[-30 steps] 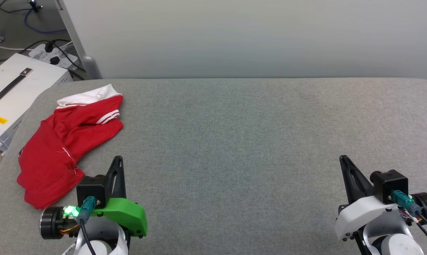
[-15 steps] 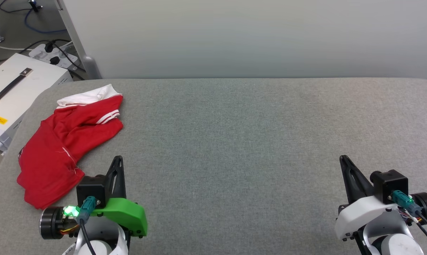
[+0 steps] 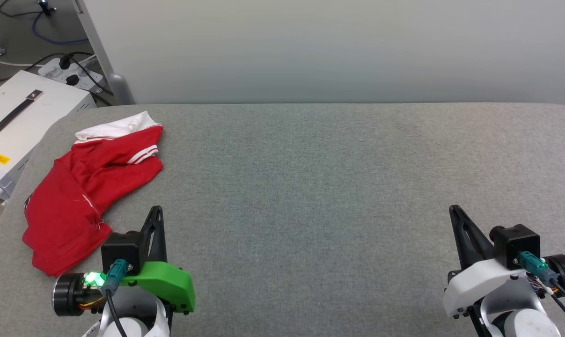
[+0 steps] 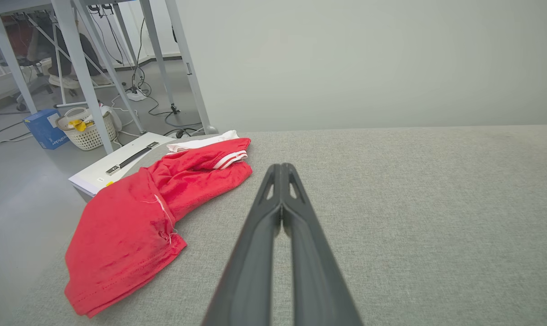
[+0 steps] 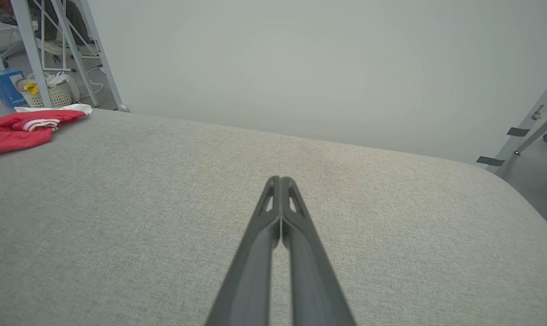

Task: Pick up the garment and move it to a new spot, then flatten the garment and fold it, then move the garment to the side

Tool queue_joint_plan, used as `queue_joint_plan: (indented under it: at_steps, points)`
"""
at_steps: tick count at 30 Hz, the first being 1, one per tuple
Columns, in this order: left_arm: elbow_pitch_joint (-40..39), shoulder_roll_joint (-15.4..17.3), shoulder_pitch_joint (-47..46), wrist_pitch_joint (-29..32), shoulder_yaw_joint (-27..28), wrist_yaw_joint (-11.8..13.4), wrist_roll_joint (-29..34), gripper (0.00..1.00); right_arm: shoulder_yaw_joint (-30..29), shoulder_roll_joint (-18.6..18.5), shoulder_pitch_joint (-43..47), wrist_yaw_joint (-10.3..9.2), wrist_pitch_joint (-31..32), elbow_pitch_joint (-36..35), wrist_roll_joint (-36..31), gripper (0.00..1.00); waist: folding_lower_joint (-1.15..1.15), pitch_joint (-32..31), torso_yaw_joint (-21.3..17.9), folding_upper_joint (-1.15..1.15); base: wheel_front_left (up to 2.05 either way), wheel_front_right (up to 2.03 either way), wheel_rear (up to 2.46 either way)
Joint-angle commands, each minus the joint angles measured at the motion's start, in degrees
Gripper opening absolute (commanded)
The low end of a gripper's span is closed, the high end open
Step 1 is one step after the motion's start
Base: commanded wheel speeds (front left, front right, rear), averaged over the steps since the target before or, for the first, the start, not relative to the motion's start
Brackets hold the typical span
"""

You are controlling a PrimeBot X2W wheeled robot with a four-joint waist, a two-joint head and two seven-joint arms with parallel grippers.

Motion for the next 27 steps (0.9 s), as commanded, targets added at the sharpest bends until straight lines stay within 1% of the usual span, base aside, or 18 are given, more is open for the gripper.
queue_joint_plan:
  at_steps: [1,27]
  points:
    - [0.0,0.0,0.0,0.0,0.0,0.0,0.0,1.0,0.0,0.0,0.0,0.0,0.0,0.0,0.0,1.0,0.0,0.0,0.0,0.0,0.0,0.0,0.0]
    - [2.1,0.0,0.2,-2.8,-0.1,-0.3,-3.0,1.0,-1.1,0.0,-0.6,-0.01,-2.8,1.0,2.6,1.0,0.0,0.2,-0.1,0.13,0.0,0.0,0.0]
